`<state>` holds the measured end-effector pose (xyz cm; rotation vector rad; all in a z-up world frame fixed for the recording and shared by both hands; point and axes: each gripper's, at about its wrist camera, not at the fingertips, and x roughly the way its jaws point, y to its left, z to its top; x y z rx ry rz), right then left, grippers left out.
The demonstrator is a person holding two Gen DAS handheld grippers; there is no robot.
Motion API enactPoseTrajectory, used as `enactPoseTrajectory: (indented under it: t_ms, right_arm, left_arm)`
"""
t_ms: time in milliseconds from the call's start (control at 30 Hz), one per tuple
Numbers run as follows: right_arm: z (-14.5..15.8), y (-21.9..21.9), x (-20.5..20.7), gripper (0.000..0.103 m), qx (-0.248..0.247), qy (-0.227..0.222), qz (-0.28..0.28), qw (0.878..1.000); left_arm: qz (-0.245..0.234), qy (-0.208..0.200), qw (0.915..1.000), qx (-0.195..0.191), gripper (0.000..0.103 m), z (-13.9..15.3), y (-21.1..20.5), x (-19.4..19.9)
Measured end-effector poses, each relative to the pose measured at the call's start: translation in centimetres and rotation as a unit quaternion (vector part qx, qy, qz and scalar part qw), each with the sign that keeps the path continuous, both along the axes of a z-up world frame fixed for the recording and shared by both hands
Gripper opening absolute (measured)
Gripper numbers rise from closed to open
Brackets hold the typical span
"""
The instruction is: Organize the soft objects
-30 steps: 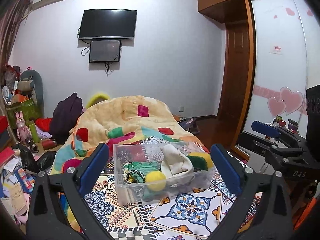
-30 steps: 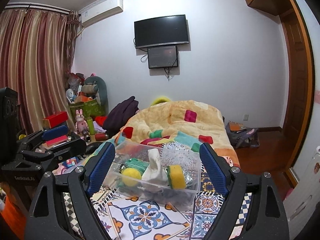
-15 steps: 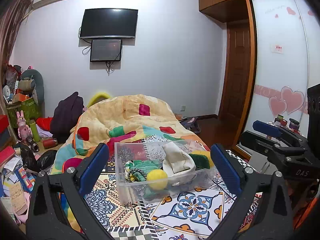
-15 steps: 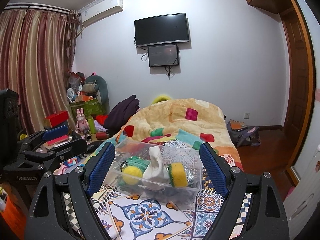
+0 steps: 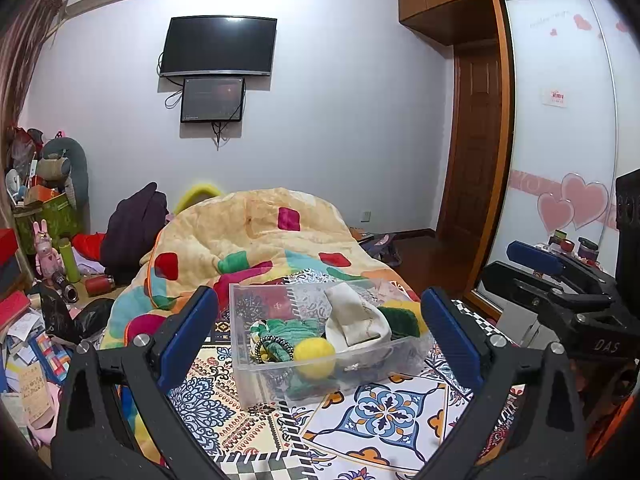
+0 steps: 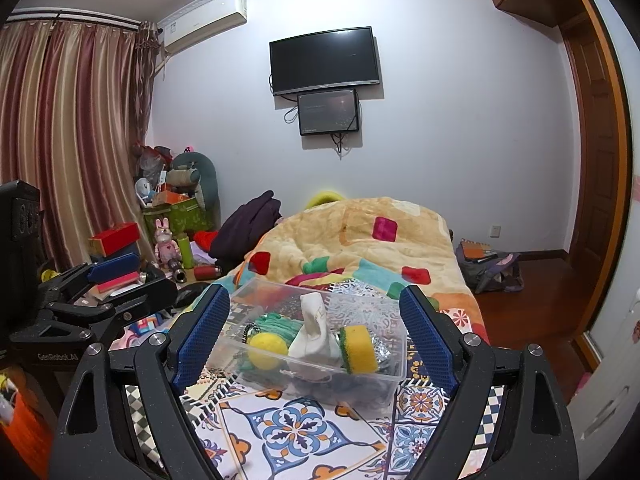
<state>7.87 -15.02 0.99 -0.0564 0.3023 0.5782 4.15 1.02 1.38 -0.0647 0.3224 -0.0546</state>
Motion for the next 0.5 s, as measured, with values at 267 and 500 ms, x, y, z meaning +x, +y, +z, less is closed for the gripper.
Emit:
enactPoseTrajectory:
  t_ms: [267, 500]
  right_arm:
    - [0.14, 0.0, 0.01, 0.086, 0.001, 0.0, 0.0, 1.0]
    - [0.26, 0.03, -0.13, 0.086, 0.001, 0.0, 0.002, 1.0]
  left_arm:
    - [0.0, 0.0, 1.0, 0.0, 0.103, 0.04, -0.03, 0.04]
    - [0.001, 0.0, 1.0, -0.001, 0.103, 0.03, -0.03, 0.03]
